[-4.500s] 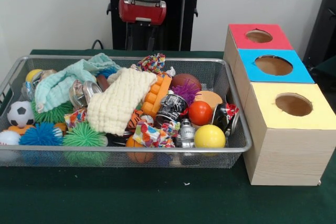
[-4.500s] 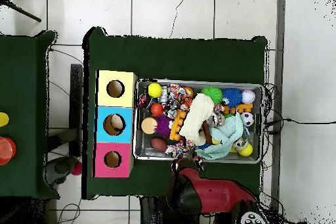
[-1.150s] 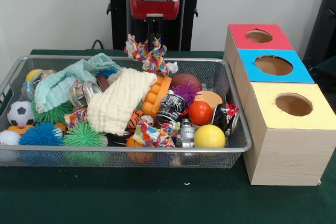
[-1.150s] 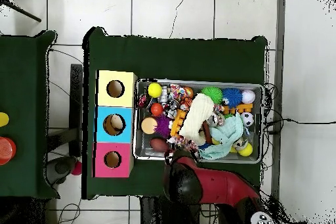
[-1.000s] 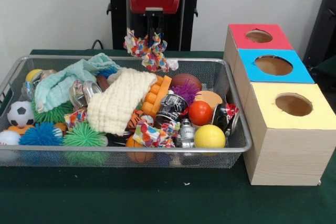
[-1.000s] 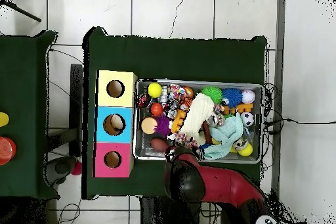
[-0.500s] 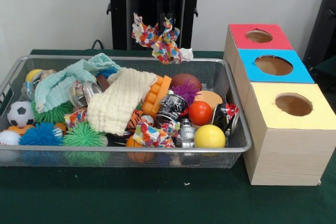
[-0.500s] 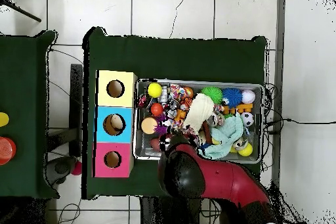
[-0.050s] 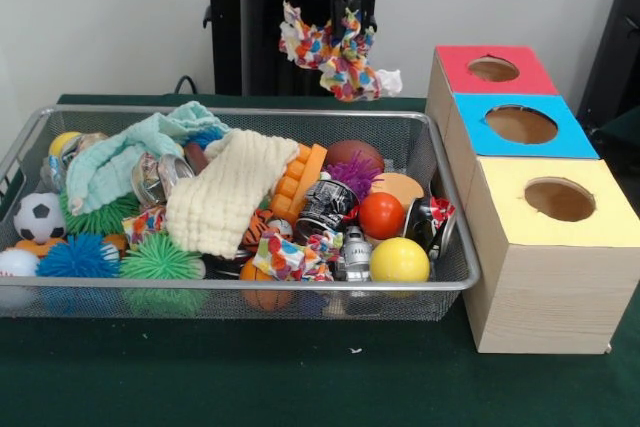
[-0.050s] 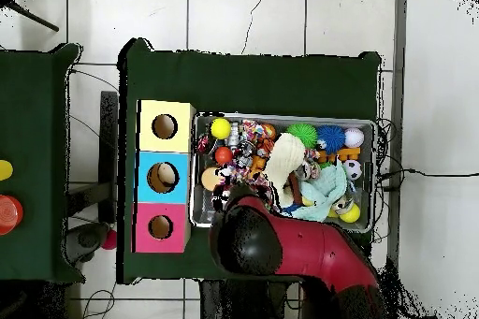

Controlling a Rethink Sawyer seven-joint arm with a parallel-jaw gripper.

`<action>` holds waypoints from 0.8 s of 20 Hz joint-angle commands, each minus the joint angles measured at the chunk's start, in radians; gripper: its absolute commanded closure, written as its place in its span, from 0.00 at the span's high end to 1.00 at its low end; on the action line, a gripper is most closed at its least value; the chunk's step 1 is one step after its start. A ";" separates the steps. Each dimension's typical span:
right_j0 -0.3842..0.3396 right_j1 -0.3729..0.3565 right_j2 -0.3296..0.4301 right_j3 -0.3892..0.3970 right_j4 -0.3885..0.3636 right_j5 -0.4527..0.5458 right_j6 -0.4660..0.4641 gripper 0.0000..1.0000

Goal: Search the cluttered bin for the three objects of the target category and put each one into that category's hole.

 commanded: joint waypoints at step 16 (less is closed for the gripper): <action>0.337 0.055 -0.181 -0.224 0.040 0.158 0.302 0.00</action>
